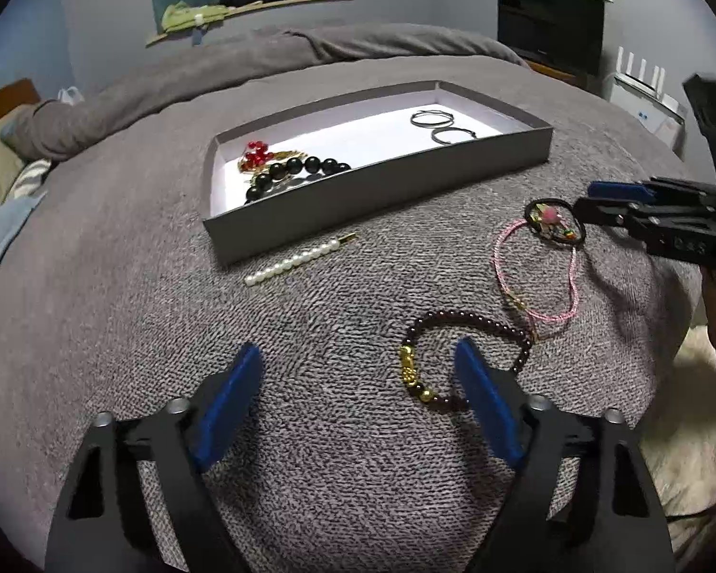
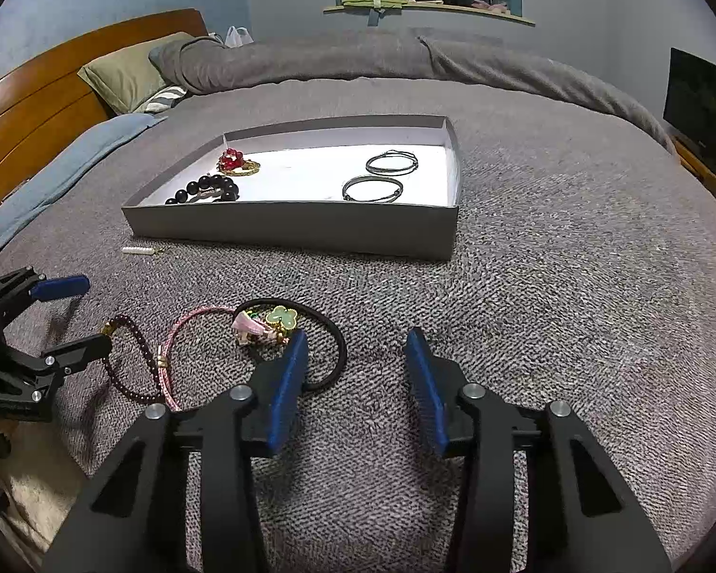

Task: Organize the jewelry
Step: 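Grasp the dark red bead bracelet with left tool while right tool grasps the black hair tie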

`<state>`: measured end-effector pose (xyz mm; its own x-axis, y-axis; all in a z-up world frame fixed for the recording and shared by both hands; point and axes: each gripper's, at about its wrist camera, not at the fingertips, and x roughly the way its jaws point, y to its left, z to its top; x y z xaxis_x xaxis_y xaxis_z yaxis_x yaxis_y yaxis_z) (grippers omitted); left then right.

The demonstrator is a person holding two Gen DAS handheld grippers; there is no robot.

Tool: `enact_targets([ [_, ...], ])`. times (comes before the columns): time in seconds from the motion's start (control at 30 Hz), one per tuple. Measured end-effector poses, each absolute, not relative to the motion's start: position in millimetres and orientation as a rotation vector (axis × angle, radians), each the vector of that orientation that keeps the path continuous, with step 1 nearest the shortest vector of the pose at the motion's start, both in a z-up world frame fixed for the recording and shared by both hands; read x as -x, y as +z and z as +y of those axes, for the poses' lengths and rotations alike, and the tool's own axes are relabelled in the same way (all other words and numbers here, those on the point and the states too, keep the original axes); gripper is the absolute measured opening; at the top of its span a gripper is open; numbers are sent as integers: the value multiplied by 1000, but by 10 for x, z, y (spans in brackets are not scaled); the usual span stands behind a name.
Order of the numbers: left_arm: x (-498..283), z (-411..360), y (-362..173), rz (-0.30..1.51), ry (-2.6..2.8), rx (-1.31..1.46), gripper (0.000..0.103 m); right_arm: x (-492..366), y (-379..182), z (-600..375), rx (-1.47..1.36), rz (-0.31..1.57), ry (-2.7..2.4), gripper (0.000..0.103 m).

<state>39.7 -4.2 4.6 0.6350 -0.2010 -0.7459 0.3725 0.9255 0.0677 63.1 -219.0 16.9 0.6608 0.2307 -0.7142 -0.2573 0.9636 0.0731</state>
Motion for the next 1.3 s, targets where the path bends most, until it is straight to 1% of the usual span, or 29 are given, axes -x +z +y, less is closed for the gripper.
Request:
enact_targets([
  [0.07,-377,-53,42,820,-340,-225,67,-646,160,-2172,36,809,284,39],
  [0.2,-350,-73,39,815,-356,-232,59,-666,129,-2120,53,826,290,31],
  [0.27,-342,-86,37,817,-371,-233,52,-672,114,-2115,56,831,288,29],
  [0.3,-341,-97,34,819,-379,-234,49,-674,107,-2117,56,834,287,27],
  [0.33,-341,-104,25,823,-385,-236,47,-678,97,-2119,57,838,286,22],
  [0.4,-346,-119,7,831,-398,-238,37,-684,79,-2119,64,846,284,20],
  [0.43,-341,-128,-1,834,-404,-239,34,-686,75,-2121,65,848,284,19],
  [0.47,-341,-139,-8,836,-409,-242,32,-686,68,-2123,63,849,285,19],
  [0.67,-334,-217,-81,832,-393,-295,32,-736,30,-2109,54,863,285,19],
  [0.73,-323,-246,-86,820,-379,-322,28,-740,36,-2096,60,860,284,19],
  [0.77,-317,-258,-79,816,-376,-330,23,-740,38,-2092,64,859,285,19],
  [0.8,-310,-262,-65,811,-373,-331,17,-737,39,-2093,66,858,286,13],
  [0.83,-312,-259,-54,809,-374,-329,14,-734,41,-2090,68,859,289,8],
  [0.87,-311,-255,-41,808,-375,-325,10,-727,49,-2089,67,859,294,6],
  [1.0,-307,-215,31,788,-365,-317,7,-673,120,-2076,60,831,315,4],
  [1.3,-314,-36,295,726,-346,-267,7,-550,474,-2040,55,702,354,4],
])
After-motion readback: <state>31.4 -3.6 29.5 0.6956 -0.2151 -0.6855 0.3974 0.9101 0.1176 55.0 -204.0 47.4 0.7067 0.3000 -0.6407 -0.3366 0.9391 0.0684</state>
